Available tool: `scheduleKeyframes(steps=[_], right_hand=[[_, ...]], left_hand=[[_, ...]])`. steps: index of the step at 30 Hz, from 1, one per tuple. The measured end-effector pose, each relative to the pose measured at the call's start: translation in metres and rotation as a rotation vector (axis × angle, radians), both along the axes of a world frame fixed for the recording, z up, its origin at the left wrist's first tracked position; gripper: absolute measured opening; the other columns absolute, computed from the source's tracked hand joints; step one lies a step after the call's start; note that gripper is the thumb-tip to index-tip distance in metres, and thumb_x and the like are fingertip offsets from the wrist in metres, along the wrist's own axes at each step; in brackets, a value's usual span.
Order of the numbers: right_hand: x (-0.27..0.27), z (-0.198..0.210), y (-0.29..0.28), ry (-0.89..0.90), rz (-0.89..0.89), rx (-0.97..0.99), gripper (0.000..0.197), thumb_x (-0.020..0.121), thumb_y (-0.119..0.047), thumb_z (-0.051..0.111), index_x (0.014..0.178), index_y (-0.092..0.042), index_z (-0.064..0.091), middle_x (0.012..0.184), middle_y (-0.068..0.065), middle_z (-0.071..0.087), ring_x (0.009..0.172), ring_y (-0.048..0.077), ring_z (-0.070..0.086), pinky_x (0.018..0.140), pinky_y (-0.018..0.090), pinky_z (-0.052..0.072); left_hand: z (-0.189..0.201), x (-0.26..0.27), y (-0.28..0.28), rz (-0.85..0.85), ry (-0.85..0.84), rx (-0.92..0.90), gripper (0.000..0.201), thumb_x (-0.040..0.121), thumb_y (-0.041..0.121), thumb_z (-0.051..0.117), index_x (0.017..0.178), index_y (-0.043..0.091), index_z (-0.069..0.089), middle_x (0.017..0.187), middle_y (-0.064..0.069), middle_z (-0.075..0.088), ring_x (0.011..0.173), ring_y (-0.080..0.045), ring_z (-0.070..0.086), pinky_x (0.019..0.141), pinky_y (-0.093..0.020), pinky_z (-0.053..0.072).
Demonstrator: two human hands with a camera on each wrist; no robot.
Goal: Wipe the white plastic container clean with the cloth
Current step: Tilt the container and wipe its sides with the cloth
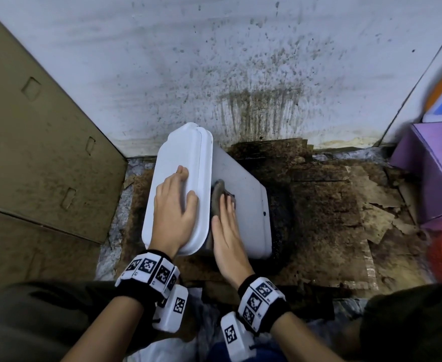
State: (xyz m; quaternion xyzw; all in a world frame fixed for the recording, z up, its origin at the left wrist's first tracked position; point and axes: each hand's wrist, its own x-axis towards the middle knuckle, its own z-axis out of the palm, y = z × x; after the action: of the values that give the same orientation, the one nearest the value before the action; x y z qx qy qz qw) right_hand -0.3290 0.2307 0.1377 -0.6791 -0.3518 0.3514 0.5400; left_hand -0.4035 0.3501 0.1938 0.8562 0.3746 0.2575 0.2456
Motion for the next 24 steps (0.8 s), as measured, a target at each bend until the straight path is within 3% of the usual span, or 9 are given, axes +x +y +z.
scheduleKeyframes(steps=[4, 9, 17, 24], right_hand=[[0.006, -0.002, 0.005, -0.050, 0.052, 0.036, 0.054, 0.110, -0.036, 0.019, 0.158, -0.035, -0.005, 0.167, -0.014, -0.014, 0.149, -0.006, -0.016, 0.125, 0.028, -0.005], [0.031, -0.007, 0.035, -0.078, 0.087, 0.018, 0.054, 0.110, -0.035, 0.017, 0.155, -0.032, -0.011, 0.167, -0.007, -0.019, 0.151, 0.002, -0.020, 0.127, 0.036, -0.005], [0.079, -0.012, 0.075, -0.094, 0.201, -0.043, 0.060, 0.110, -0.034, 0.019, 0.158, -0.022, -0.014, 0.164, -0.001, -0.026, 0.150, 0.012, -0.026, 0.125, 0.038, -0.011], [0.099, -0.050, 0.078, -0.133, 0.188, -0.069, 0.058, 0.110, -0.033, 0.019, 0.157, -0.023, -0.013, 0.164, -0.005, -0.025, 0.151, 0.008, -0.024, 0.124, 0.033, -0.012]], left_hand=[[0.000, -0.001, 0.000, -0.004, 0.016, 0.005, 0.050, 0.098, 0.030, 0.042, 0.145, 0.014, 0.046, 0.151, 0.000, 0.047, 0.138, -0.020, 0.040, 0.115, -0.034, 0.029], [0.002, -0.001, 0.000, -0.006, 0.019, 0.013, 0.047, 0.098, 0.028, 0.044, 0.143, 0.014, 0.047, 0.150, 0.000, 0.048, 0.136, -0.018, 0.041, 0.113, -0.029, 0.027], [0.002, -0.005, 0.003, 0.003, 0.018, -0.019, 0.047, 0.099, 0.028, 0.045, 0.143, 0.013, 0.048, 0.153, 0.004, 0.045, 0.138, -0.011, 0.036, 0.112, -0.022, 0.024], [0.000, -0.016, 0.011, -0.009, -0.005, -0.026, 0.046, 0.100, 0.030, 0.045, 0.143, 0.014, 0.048, 0.151, 0.004, 0.047, 0.137, -0.010, 0.039, 0.114, -0.036, 0.033]])
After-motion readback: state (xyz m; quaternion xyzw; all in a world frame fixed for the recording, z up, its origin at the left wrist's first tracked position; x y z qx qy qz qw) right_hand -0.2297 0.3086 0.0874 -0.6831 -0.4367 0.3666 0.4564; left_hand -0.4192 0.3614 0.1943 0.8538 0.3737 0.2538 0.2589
